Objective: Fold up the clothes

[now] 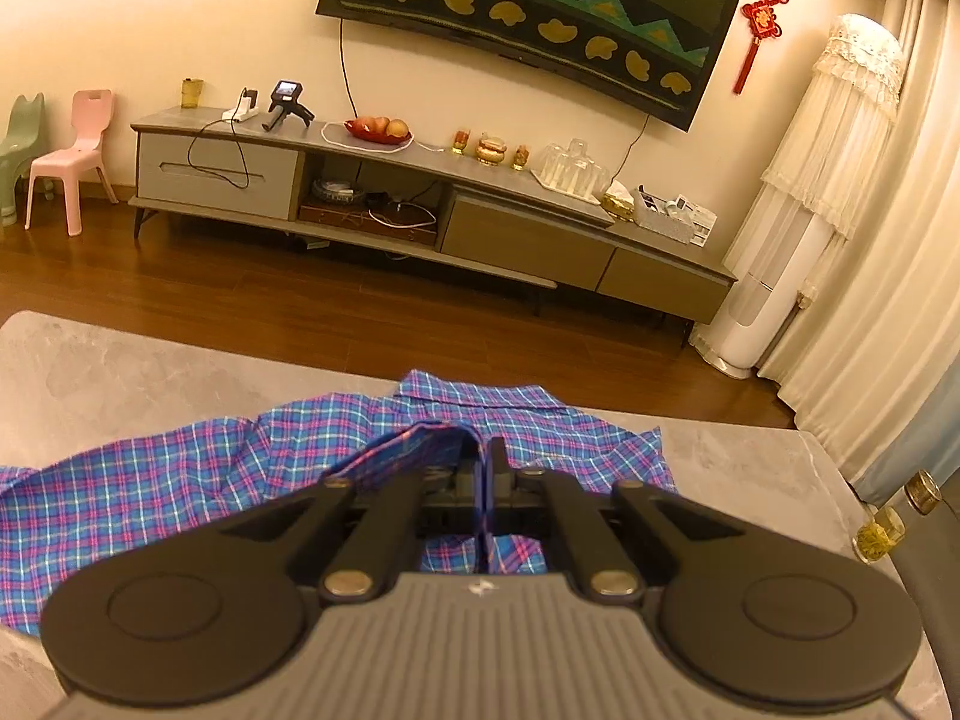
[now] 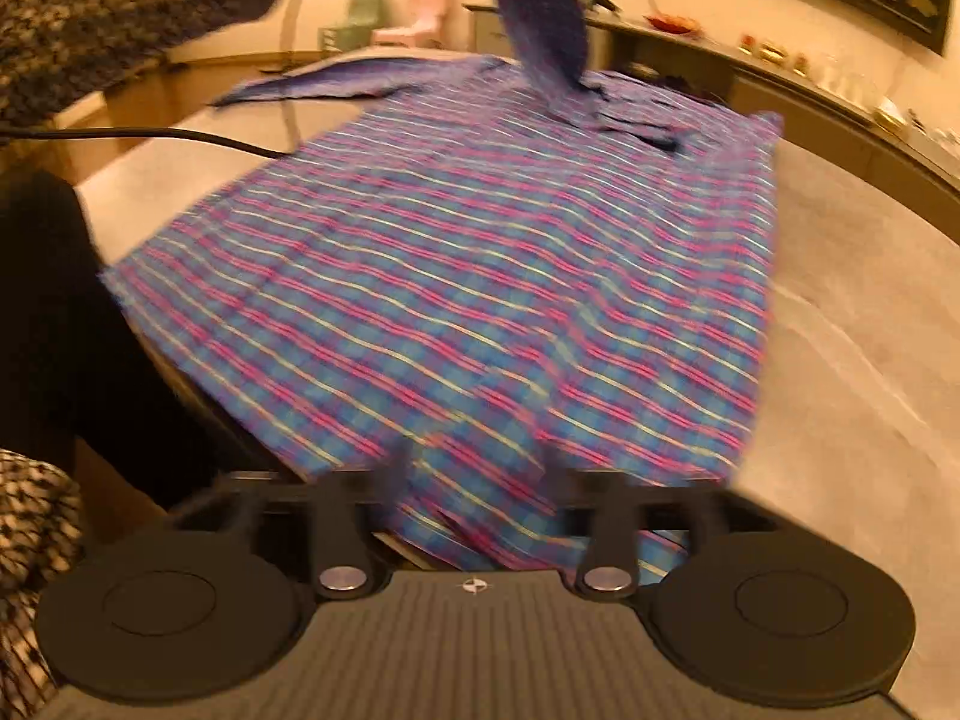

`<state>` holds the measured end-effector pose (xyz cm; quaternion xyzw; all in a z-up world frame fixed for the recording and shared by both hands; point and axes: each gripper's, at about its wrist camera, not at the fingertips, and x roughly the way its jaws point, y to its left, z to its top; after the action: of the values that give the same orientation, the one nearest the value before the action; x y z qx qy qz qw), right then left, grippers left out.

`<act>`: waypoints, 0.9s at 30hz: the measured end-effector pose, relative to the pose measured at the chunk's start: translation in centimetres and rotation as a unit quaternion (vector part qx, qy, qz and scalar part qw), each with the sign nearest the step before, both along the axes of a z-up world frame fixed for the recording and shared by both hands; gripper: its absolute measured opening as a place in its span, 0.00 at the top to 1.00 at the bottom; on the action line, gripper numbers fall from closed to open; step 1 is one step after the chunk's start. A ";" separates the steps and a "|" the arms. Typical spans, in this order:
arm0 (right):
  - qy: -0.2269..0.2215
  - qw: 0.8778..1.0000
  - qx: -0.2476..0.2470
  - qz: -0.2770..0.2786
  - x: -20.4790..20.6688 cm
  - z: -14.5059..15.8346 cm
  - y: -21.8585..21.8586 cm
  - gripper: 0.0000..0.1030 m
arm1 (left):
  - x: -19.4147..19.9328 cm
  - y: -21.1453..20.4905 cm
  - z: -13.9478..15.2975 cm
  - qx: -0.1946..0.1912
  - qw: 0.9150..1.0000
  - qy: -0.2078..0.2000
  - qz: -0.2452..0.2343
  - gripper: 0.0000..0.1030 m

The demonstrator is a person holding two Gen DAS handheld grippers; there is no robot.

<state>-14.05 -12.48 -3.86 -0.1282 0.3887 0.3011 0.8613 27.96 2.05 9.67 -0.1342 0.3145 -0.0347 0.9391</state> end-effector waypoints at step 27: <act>-0.019 0.998 -0.056 0.004 -0.3 -0.8 0.5 0.48 | -1.8 1.6 -1.3 -0.023 1.000 0.012 0.018 0.99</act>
<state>-14.39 -11.97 -4.69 -0.1831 0.3884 0.2797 0.8587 26.12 3.70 8.33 -0.1616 0.3221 -0.0235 0.9325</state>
